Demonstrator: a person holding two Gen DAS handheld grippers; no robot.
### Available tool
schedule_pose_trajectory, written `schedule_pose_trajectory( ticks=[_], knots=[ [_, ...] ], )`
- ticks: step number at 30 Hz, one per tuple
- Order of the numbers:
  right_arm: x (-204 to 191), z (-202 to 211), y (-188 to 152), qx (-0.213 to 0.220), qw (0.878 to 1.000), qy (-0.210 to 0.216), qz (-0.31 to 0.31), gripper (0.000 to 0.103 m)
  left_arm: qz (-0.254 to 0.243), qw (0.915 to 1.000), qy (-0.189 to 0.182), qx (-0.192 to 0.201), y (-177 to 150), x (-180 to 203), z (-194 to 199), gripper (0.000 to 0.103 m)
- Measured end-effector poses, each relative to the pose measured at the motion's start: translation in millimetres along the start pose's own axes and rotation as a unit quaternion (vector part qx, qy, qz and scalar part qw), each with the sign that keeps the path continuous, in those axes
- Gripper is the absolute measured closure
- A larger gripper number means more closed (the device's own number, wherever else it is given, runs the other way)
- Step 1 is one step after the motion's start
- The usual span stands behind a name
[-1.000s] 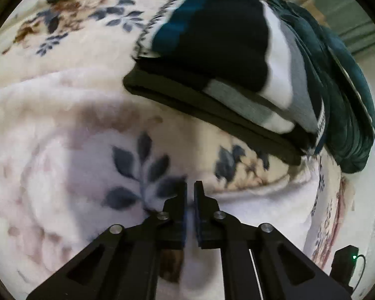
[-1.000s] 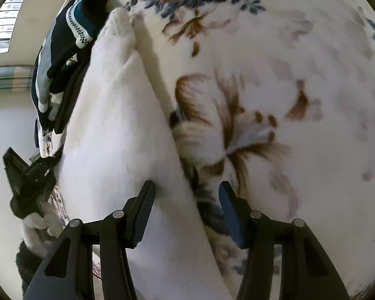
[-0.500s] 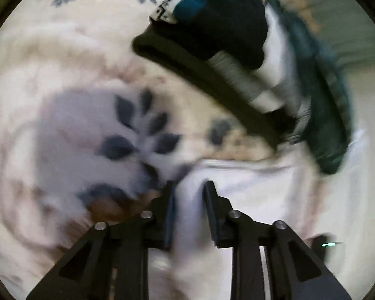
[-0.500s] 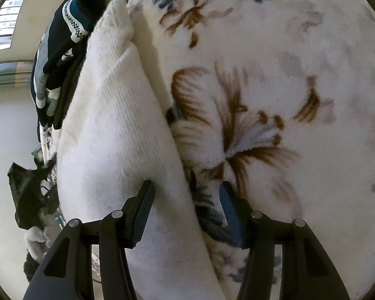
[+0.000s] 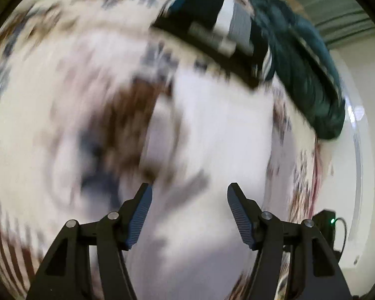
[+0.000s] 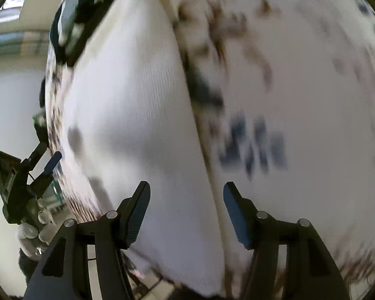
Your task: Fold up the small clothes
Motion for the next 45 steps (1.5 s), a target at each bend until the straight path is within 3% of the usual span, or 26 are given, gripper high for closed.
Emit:
schedule_pose_trajectory(
  ticks=[3,6,9,11,13,14,15,16,22,25,29,32,35,36,38,39,40,43,45],
  knots=[
    [12,-23,-60,-0.028,0.999,-0.011,-0.014,0.04,0.013,0.9983,0.016,-0.055,-62,-14,-24,0.043],
    [25,-45,-107,-0.039,0.998,-0.021,-0.033,0.04,0.001,0.9936,0.059,-0.097,-112,-26,-49,0.043],
    [37,-68,-143,-0.03,0.997,-0.025,-0.06,0.04,-0.013,0.9892,0.087,-0.117,-150,-36,-61,0.043],
    [42,-81,-160,-0.021,0.997,-0.011,-0.08,0.04,-0.012,0.9901,0.085,-0.111,-166,-43,-57,0.043],
    [47,-91,-172,-0.011,0.995,0.001,-0.096,0.04,-0.011,0.9921,0.078,-0.098,-174,-46,-50,0.045],
    [48,-98,-177,-0.007,0.995,0.004,-0.102,0.041,-0.016,0.9936,0.069,-0.088,-177,-46,-45,0.056],
    [49,-102,-183,-0.002,0.994,0.012,-0.104,0.056,-0.022,0.9946,0.064,-0.079,-181,-48,-42,0.089],
    [49,-104,-189,0.01,0.994,0.026,-0.107,0.096,-0.027,0.995,0.059,-0.075,-183,-48,-40,0.094],
    [21,-84,-219,0.083,0.992,-0.024,-0.093,0.099,-0.039,0.9985,0.018,-0.035,-191,-54,-6,0.096],
    [4,-78,-234,0.085,0.992,-0.031,-0.083,0.099,-0.035,0.999,0.004,-0.029,-193,-52,9,0.096],
    [-4,-82,-247,0.065,0.995,-0.052,-0.059,0.099,-0.043,0.9965,0.052,-0.049,-194,-67,-14,0.096],
    [-6,-115,-229,0.033,0.996,-0.054,-0.062,0.099,-0.028,0.9946,0.063,-0.077,-191,-93,-42,0.095],
    [0,-136,-210,-0.005,0.997,-0.035,-0.071,0.096,-0.015,0.9953,0.036,-0.089,-184,-101,-44,0.091],
    [4,-134,-208,-0.012,0.997,-0.022,-0.072,0.094,-0.011,0.9956,0.022,-0.09,-183,-103,-41,0.084],
    [9,-126,-207,-0.013,0.998,0.011,-0.061,0.073,-0.002,0.9956,-0.021,-0.092,-182,-106,-34,0.072],
    [10,-119,-209,-0.006,0.999,0.018,-0.049,0.046,0.003,0.9951,-0.037,-0.092,-183,-107,-35,0.061],
    [12,-115,-210,0.0,0.999,0.017,-0.043,0.035,0.008,0.994,-0.058,-0.093,-184,-111,-36,0.058],
    [21,-118,-209,0.002,0.999,0.023,-0.043,0.033,0.037,0.9885,-0.105,-0.102,-184,-120,-48,0.049],
    [33,-126,-201,0.005,0.997,0.043,-0.067,0.033,0.041,0.9868,-0.114,-0.107,-181,-120,-57,0.046]
  ],
)
Point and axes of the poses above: each gripper's, at about its wrist camera, not at the fingertips, and z roughly against the way its jaws point, x to its right, y to its top, the point moved 2 cm from there along -z, roughly the way its jaws point, and after that the axes turned 8 degrees about -x, right-handed, at the moved point
